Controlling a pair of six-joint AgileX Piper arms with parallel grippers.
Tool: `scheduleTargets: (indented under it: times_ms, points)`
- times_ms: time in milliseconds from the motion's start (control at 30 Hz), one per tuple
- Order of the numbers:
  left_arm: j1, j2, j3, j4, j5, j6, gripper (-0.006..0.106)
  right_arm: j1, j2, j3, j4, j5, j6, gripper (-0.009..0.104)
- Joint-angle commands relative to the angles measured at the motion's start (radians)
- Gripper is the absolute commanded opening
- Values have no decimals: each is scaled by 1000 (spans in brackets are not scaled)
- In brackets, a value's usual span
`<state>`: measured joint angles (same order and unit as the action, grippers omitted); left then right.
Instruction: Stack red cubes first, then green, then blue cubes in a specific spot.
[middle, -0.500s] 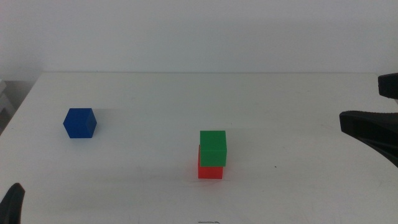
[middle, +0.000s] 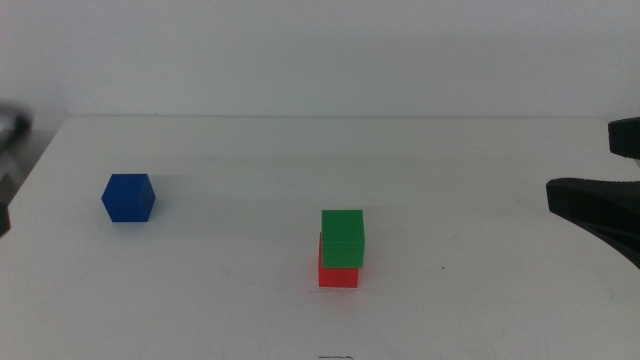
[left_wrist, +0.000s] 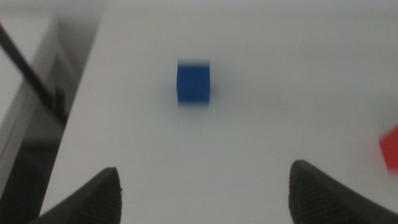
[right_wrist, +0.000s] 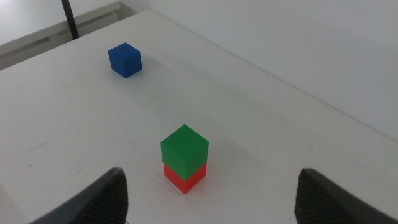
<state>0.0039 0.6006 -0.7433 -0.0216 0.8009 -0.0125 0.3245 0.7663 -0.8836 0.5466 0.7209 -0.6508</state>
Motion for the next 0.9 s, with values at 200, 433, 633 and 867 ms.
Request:
scheduleTargets:
  times_ms: [200,433,633,867]
  points:
    - [-2,368,-395,-9,242,161,90,-6,-2,-24,25,-56,-10,82]
    - [-1,635,-551,-37,245,171,90,-6,-2,-24,25,-56,-10,82]
    - [-1,904,-753,-34,327,185,90,-6,-2,-24,25,-56,-10,82]
    - [21,1182,-1008,-37,426,230,90,-6,-2,-24,25,-56,-10,82]
